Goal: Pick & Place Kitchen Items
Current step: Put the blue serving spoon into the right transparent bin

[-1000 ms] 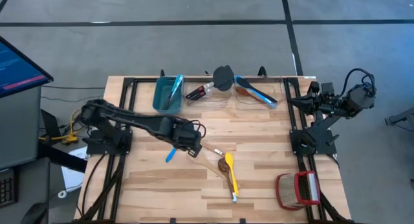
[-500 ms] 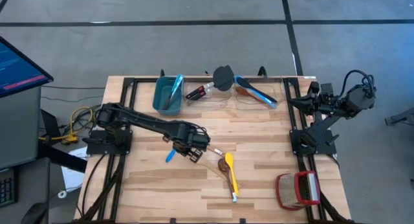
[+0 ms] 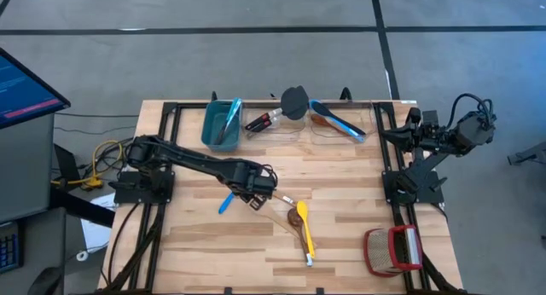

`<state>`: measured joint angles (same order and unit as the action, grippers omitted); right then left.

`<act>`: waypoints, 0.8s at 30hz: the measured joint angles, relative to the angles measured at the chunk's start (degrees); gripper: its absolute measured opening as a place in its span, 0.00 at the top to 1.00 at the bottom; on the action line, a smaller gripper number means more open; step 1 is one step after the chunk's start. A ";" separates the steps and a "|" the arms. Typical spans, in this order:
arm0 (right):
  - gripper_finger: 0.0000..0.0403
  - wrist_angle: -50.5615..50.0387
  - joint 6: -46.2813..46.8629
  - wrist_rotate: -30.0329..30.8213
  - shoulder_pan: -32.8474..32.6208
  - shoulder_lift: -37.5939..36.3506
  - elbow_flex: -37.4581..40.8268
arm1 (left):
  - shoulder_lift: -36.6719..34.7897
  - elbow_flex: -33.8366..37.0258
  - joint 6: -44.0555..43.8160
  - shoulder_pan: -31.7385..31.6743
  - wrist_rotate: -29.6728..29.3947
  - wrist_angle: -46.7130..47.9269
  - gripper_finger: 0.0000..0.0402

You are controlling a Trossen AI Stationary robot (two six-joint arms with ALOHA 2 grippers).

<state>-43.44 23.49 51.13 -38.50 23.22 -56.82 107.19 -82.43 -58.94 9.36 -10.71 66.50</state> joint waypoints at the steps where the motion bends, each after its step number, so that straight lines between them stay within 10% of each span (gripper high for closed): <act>1: 1.00 -0.08 0.00 0.00 0.00 0.00 0.00 | -0.03 0.38 -0.07 -0.20 -0.12 -0.18 0.62; 24: 1.00 -1.58 0.02 0.00 0.00 0.00 0.00 | -0.48 20.34 -1.40 -1.74 5.66 -17.83 0.60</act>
<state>-45.01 23.51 51.13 -38.50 23.22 -56.82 106.72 -62.09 -60.33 7.62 -5.05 48.67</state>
